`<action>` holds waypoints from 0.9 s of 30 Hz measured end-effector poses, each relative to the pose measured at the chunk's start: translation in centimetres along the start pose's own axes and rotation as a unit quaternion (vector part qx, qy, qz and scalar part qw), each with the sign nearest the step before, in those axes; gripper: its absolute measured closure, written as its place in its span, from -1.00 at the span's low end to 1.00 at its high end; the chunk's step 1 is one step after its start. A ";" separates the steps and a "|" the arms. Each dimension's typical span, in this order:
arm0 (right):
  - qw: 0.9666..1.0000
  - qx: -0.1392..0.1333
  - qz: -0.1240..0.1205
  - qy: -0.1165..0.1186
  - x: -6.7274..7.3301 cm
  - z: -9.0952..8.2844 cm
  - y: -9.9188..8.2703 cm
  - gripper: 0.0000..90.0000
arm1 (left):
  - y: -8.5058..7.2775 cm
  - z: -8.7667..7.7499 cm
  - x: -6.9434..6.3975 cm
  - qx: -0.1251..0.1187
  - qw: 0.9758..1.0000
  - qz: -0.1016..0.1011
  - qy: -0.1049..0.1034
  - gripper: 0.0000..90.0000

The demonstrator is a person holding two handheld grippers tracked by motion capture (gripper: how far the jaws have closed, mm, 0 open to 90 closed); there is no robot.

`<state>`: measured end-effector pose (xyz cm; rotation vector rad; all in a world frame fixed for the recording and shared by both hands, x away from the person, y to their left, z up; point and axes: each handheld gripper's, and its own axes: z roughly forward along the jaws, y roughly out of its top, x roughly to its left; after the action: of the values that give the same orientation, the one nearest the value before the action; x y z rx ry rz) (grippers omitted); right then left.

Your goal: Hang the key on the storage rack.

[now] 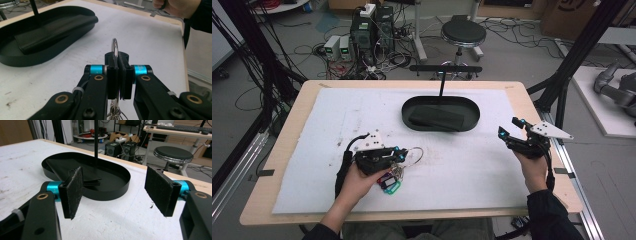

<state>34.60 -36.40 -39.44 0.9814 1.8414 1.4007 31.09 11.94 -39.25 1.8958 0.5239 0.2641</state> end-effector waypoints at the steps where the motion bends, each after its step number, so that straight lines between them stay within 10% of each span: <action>1: 1.000 0.000 0.000 0.000 -0.1 0.0 0.0 -0.28 | 0.2 -0.1 0.0 -0.004 1.000 -0.001 0.002 0.92; 27: 1.000 -0.001 0.009 -0.003 -0.3 0.1 -0.1 -0.28 | 5.8 -0.3 1.1 -0.045 0.998 0.040 0.034 0.92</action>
<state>34.81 -36.61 -39.54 1.0017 1.8303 1.4084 33.29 10.91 -33.85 1.8269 0.4752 0.3997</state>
